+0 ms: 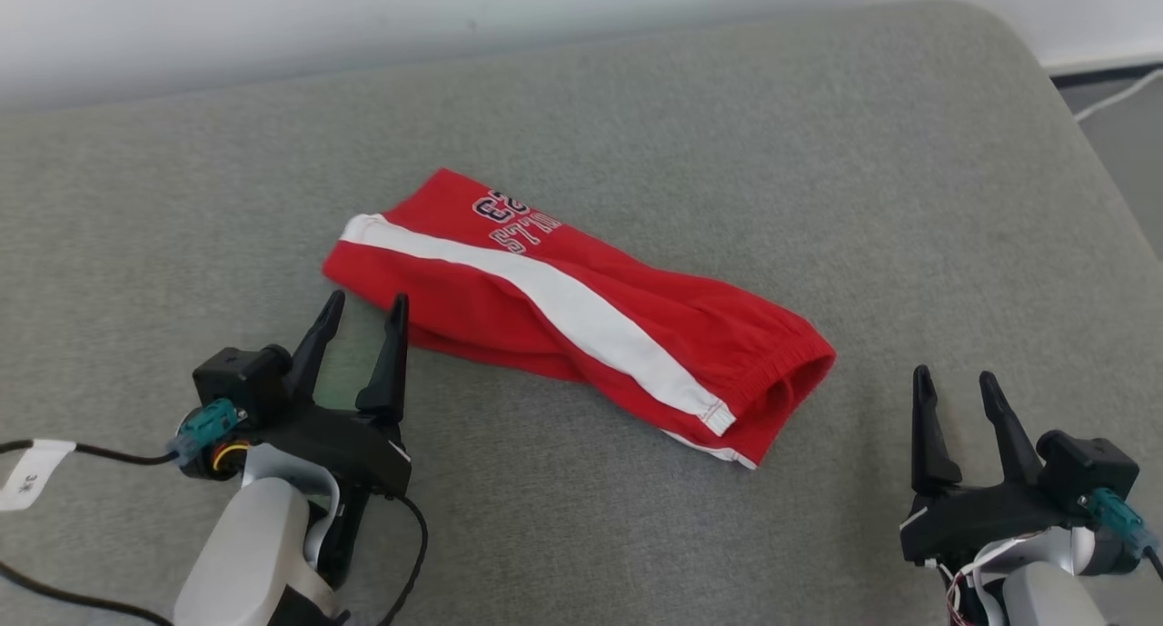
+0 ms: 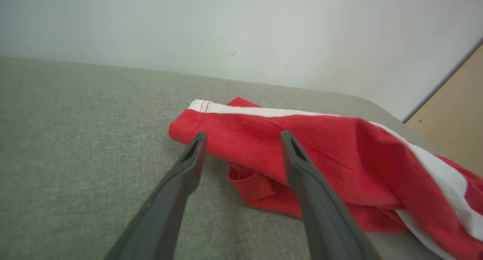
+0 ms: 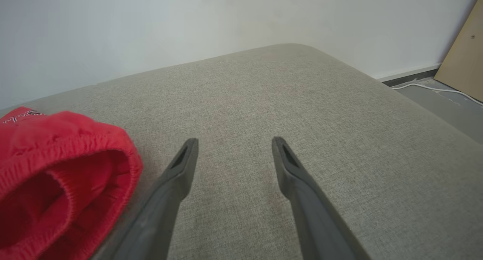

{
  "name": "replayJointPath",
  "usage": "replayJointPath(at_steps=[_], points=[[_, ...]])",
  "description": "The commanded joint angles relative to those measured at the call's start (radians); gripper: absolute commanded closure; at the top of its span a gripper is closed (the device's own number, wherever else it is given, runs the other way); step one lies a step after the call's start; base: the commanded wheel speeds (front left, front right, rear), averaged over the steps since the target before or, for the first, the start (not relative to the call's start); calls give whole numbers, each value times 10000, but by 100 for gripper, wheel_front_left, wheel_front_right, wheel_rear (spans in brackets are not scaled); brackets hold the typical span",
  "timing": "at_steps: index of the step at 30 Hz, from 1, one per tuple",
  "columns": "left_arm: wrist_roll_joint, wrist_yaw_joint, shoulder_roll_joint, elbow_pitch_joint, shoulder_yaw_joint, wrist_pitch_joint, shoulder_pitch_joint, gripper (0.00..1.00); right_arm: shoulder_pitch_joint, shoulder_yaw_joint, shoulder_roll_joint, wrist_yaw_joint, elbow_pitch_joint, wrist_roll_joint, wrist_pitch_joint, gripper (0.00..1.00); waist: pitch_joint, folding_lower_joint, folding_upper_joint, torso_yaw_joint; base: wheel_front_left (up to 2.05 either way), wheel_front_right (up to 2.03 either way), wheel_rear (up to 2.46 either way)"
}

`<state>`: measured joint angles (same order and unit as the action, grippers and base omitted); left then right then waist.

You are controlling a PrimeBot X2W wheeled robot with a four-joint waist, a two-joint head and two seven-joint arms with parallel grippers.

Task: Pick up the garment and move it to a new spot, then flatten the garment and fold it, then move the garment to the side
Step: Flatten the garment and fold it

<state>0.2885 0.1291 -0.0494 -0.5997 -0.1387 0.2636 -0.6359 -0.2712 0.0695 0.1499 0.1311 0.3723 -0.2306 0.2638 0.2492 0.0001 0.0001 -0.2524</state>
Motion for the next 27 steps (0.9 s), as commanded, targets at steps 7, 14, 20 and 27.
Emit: replayJointPath(at_steps=[7, 14, 20, 27], points=[[702, 12, -2, -845, -225, 10, -312, 0, -258, 22, -196, -6, 26, 5, 7, 0, 628, -1, -1, -495, 0, 0, 0], [2253, 43, 71, -1144, -752, -4, -528, 0, -438, 185, -331, -6, 6, -50, 7, 0, 766, -1, -1, -568, 0, 0, 0], [3519, 72, 115, -1142, -1583, -37, -597, 100, -377, 170, -360, -6, -13, -84, 7, 0, 759, -1, -1, -559, 0, 0, 0], [3583, 8, -138, -28, -1416, 0, -31, 100, -206, 39, -322, -6, -37, -115, 7, 0, 384, -1, -1, -198, 0, 0, 0]])
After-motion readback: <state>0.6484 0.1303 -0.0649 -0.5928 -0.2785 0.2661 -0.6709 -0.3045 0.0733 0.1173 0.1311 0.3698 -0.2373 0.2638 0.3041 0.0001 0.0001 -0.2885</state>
